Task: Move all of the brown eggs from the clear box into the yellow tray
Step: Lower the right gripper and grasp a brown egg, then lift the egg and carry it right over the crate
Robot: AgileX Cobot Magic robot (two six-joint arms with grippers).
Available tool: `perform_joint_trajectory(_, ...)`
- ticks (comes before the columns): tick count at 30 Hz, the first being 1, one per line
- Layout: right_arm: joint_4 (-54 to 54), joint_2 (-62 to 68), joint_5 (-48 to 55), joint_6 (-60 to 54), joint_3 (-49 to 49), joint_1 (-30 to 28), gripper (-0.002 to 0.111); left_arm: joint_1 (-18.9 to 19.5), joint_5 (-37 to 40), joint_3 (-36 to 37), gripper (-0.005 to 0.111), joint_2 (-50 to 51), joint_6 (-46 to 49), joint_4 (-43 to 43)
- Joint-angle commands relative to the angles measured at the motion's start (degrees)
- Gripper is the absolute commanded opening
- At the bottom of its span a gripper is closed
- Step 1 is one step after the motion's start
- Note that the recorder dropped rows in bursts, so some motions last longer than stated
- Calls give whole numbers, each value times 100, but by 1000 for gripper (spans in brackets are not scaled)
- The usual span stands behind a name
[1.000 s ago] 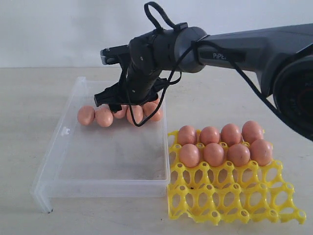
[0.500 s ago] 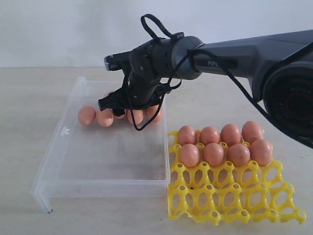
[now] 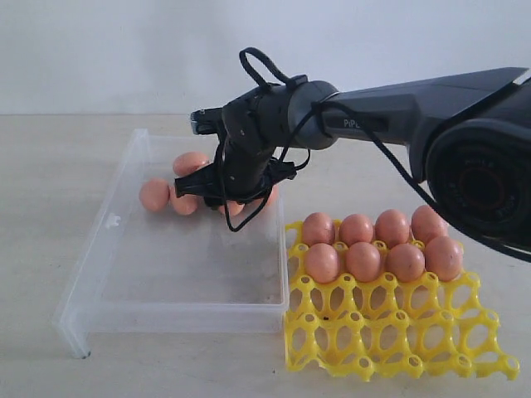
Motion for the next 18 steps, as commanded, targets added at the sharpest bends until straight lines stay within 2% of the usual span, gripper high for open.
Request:
perform_joint_trajectory(1,-80,-20,396,-51,5,-56,0,-17,5,1,-4,17,-42,-42)
perform_joint_trajectory(8,24,-322,639,-357,5,-23,0,-17,5,1,-4,17,-42,-42)
perform_joint_trajectory(18,135,-1417,-38,-1525,5,492,0,-17,5,1,-4,17,-42,-42)
